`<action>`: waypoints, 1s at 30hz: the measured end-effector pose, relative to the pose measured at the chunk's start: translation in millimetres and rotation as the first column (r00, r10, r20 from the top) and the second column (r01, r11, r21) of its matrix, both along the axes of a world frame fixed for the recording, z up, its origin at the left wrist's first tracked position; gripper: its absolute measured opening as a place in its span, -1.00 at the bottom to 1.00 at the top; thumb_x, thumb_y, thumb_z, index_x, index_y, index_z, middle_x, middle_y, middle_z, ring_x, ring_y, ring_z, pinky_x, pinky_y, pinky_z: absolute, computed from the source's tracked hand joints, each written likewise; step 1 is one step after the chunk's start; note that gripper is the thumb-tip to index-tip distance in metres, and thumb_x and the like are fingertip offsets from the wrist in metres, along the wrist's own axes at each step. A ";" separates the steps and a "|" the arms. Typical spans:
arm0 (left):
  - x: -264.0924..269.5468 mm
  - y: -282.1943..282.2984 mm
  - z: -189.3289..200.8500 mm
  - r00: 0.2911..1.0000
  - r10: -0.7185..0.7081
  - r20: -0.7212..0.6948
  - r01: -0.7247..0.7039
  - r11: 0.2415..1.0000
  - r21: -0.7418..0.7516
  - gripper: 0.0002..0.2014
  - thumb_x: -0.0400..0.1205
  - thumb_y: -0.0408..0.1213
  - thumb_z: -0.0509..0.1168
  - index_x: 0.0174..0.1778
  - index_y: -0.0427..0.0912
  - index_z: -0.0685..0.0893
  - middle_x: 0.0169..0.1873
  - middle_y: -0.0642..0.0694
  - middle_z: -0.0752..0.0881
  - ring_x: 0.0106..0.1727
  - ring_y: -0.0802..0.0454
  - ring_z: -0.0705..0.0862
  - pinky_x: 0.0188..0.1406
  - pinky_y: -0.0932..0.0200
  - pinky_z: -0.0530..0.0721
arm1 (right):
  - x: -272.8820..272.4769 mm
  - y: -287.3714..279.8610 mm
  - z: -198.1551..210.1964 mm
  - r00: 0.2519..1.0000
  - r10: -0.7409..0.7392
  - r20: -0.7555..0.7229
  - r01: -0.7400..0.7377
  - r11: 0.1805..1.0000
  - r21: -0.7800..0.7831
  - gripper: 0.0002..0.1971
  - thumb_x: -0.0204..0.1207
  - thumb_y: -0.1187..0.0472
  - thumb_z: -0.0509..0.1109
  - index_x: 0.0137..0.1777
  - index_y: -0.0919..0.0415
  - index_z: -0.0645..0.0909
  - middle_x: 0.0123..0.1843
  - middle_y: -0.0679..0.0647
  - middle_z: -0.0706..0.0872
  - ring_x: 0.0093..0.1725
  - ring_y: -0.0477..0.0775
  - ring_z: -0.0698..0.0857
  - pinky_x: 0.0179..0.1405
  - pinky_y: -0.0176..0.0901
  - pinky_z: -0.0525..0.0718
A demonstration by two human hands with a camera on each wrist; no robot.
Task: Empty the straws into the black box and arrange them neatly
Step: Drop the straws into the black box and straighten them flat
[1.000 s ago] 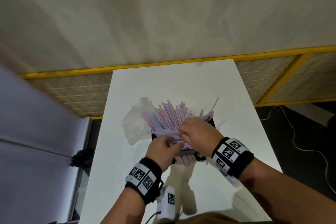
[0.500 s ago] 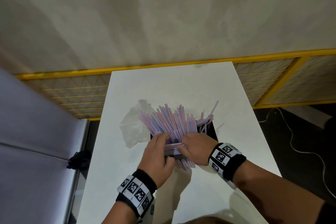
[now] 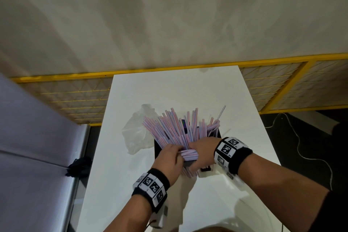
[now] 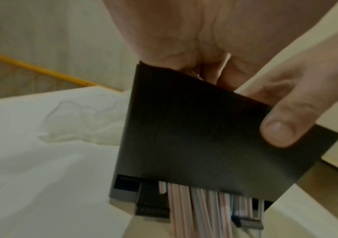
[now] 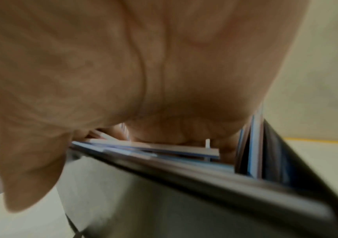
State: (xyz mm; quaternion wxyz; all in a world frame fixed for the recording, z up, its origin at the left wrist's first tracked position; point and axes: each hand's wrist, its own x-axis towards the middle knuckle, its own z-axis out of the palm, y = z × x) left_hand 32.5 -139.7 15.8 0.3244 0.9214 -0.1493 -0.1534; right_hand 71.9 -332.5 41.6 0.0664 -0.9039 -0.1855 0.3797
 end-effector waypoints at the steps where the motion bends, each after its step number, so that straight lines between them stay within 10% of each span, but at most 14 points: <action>1: 0.9 -0.5 2.2 0.999 0.031 -0.022 -0.032 0.998 -0.058 -0.70 0.72 -0.20 0.17 0.33 -0.05 0.66 0.13 0.00 0.61 0.16 0.08 0.58 0.24 0.17 0.54 | 0.7 1.1 -0.4 1.000 -0.011 -0.010 0.011 1.000 0.017 -0.43 0.30 -0.39 0.48 0.16 -0.05 0.52 -0.09 -0.02 0.70 -0.15 0.06 0.69 -0.10 -0.03 0.74; 6: 2.7 3.1 3.0 0.991 0.130 -0.009 -0.130 0.978 -0.162 -0.90 0.70 -0.15 0.29 0.06 0.00 0.69 -0.04 0.11 0.58 0.01 0.35 0.54 -0.08 0.53 0.43 | -2.4 5.7 1.2 0.998 -0.054 0.025 0.053 0.998 0.035 -0.48 0.34 -0.24 0.55 0.16 0.01 0.49 -0.04 0.03 0.69 -0.09 0.11 0.72 -0.03 0.09 0.80; 13: -1.5 8.6 5.0 0.976 0.187 0.110 -0.165 0.969 -0.183 -0.87 0.68 -0.29 0.36 0.09 -0.03 0.77 0.00 0.12 0.61 0.01 0.29 0.61 0.05 0.59 0.46 | -19.4 2.6 27.6 0.940 -0.032 0.340 -0.010 0.993 0.121 -0.48 0.39 -0.33 0.45 0.18 -0.01 0.53 0.02 -0.03 0.65 -0.02 0.08 0.64 0.03 0.03 0.65; 18: 8.5 28.0 14.0 0.802 0.595 0.050 -0.558 0.777 -0.290 -0.80 0.62 -0.26 0.43 -0.04 0.08 0.53 -0.04 0.07 0.57 -0.21 0.11 0.66 -0.22 0.26 0.59 | -26.8 16.3 42.2 0.930 -0.172 0.325 0.076 0.955 0.288 -0.69 0.73 -0.11 0.25 0.20 0.11 0.60 0.09 0.03 0.65 0.06 0.11 0.67 0.09 0.06 0.66; 21: 24.1 40.3 9.3 0.720 0.679 -0.142 -0.692 0.690 -0.211 -0.67 0.61 -0.20 0.46 0.22 -0.01 0.51 0.08 -0.03 0.60 -0.21 0.12 0.66 -0.33 0.34 0.48 | -25.3 39.5 38.9 0.940 -0.256 0.228 0.139 0.893 0.428 -0.72 0.81 0.06 0.16 0.14 0.17 0.66 0.00 0.05 0.71 -0.01 0.13 0.67 0.08 0.14 0.69; 27: 42.5 48.6 6.4 0.847 0.512 -0.143 -0.531 0.827 -0.185 -0.76 0.65 -0.20 0.43 0.23 0.03 0.81 0.19 -0.07 0.68 -0.03 0.01 0.76 -0.03 0.24 0.66 | -17.6 75.2 17.1 0.927 -0.355 0.118 0.257 0.834 0.488 -0.71 0.83 0.17 0.10 0.23 0.28 0.62 0.08 0.23 0.73 0.05 0.25 0.68 0.09 0.08 0.64; 30: 39.9 46.0 6.4 0.889 0.452 -0.081 -0.458 0.868 -0.191 -0.76 0.67 -0.16 0.42 0.26 0.10 0.79 0.19 0.02 0.60 -0.14 0.19 0.74 -0.13 0.58 0.60 | -17.9 75.7 11.0 0.903 -0.409 0.127 0.302 0.817 0.491 -0.77 0.82 0.13 0.13 0.16 0.23 0.57 0.02 0.14 0.65 -0.02 0.18 0.63 0.06 0.08 0.64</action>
